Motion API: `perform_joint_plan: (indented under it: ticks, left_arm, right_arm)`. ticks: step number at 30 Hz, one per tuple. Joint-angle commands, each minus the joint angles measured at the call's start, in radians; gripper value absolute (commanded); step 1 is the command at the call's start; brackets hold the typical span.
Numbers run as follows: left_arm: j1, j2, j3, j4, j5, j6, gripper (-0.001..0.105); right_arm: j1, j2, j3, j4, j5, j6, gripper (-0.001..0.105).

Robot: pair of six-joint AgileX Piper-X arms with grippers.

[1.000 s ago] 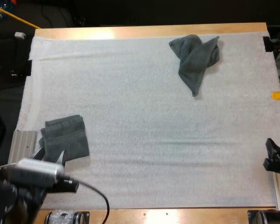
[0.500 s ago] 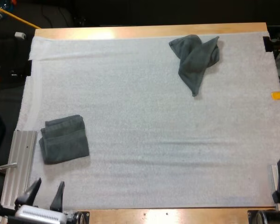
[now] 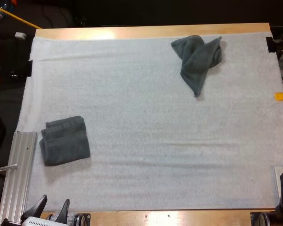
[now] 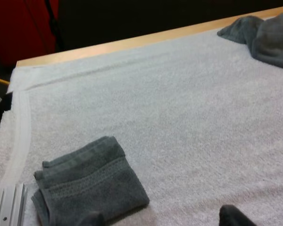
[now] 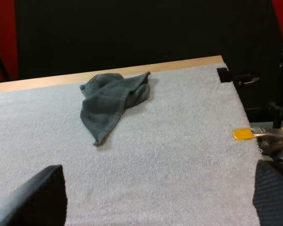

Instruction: Pick towel from pile, fold and stack

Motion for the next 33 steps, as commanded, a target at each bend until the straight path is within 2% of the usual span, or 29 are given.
perform_joint_plan:
  ticks: [1, 5, 8, 14, 16, 19, 28, 33]
  left_arm:
    - [-0.002, -0.141, -0.004, 0.025, -0.006, -0.01, 0.049]
    - [-0.002, -0.141, -0.004, -0.001, -0.006, -0.01, 0.049]
    - [-0.002, -0.141, -0.001, -0.076, -0.006, -0.01, 0.049]
    - [-0.002, -0.141, 0.03, -0.32, -0.006, -0.01, 0.049]
    - [-0.002, -0.141, 0.061, -0.423, -0.006, -0.01, 0.049]
    - [-0.002, -0.141, 0.111, -0.511, -0.006, -0.01, 0.049]
    - [-0.002, -0.139, 0.261, -0.528, -0.006, -0.01, 0.049]
    - [-0.002, -0.139, 0.314, -0.522, -0.006, -0.01, 0.049]
  right_arm:
    - [-0.005, -0.04, -0.009, 0.0, -0.001, -0.002, 0.078]
    - [-0.005, -0.04, -0.009, -0.021, -0.001, -0.002, 0.078]
    - [-0.005, -0.04, -0.009, -0.082, -0.001, -0.002, 0.078]
    - [-0.005, -0.037, -0.006, -0.274, 0.001, -0.004, 0.078]
    - [-0.005, -0.036, 0.005, -0.339, 0.001, -0.007, 0.078]
    - [-0.005, -0.036, 0.037, -0.395, 0.001, -0.02, 0.078]
    - [-0.005, -0.035, 0.179, -0.396, 0.001, -0.018, 0.078]
    - [-0.005, -0.035, 0.268, -0.392, 0.001, -0.018, 0.078]
